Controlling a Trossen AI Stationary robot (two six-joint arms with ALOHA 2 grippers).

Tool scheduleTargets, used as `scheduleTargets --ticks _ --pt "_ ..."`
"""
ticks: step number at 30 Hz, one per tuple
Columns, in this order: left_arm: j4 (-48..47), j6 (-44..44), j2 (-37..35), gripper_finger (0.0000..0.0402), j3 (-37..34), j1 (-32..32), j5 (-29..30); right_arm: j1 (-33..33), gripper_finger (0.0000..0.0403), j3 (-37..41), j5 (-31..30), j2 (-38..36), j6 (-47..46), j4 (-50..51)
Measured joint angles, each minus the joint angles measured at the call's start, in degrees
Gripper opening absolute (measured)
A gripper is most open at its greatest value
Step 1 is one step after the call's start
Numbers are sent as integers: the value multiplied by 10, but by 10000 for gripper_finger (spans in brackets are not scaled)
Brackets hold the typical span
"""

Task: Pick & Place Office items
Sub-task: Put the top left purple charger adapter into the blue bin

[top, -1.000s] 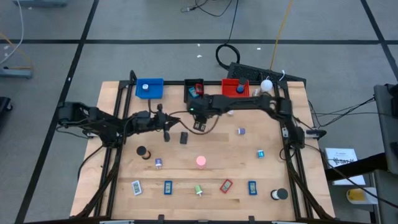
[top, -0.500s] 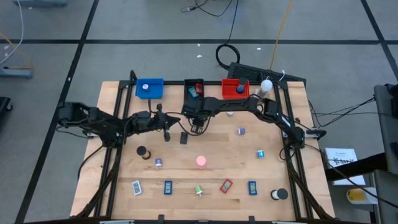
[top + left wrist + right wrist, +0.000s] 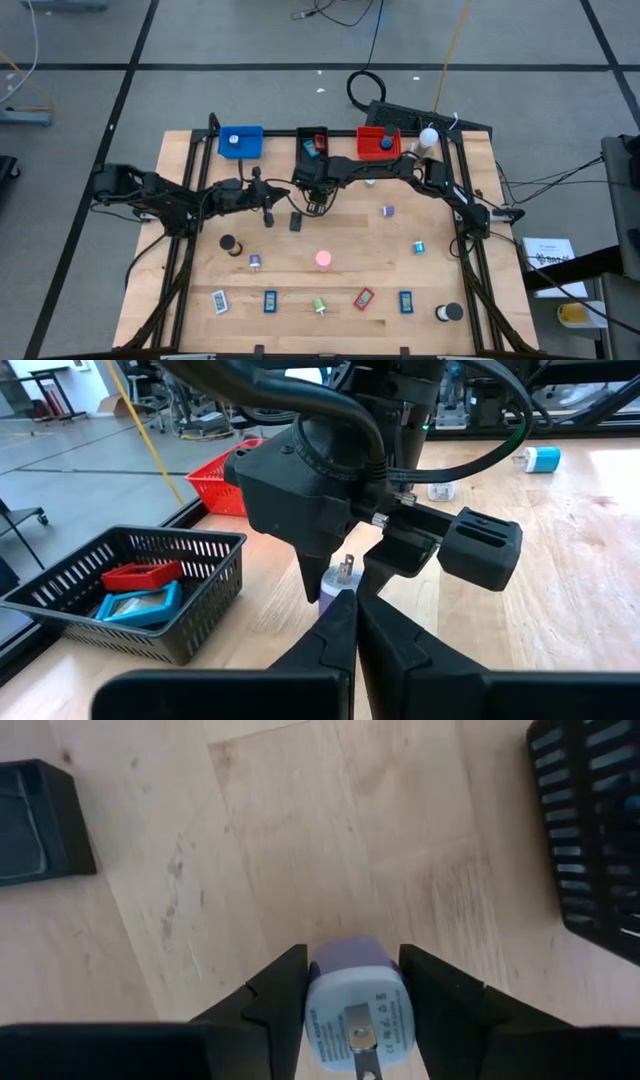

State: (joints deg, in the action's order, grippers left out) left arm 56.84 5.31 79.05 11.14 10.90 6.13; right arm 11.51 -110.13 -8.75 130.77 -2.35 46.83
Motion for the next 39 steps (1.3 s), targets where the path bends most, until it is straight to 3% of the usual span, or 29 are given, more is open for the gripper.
scheduleTargets --ticks 6,13,17,21,25,32,36,39 --pt "0 -9 0 31 0 0 0 -1 194 0 0 0 0 -6" --pt "-2 -9 0 14 0 0 -1 -4 217 2 0 -15 12 -14" --pt "-24 -9 0 4 0 0 -1 -5 214 0 -1 -59 20 -1" --pt "-31 -14 0 8 0 0 -1 -5 183 15 -3 -116 33 25" --pt "-31 -27 0 24 2 -4 -1 -6 127 133 -17 -206 43 -77" --pt "-31 -82 0 30 6 -14 -2 -7 17 427 -15 -385 24 -340" --pt "-31 -131 0 30 20 -14 -6 -4 10 573 -15 -472 10 -498" --pt "-33 -116 0 30 33 -23 -5 -1 16 661 -15 -525 7 -598"
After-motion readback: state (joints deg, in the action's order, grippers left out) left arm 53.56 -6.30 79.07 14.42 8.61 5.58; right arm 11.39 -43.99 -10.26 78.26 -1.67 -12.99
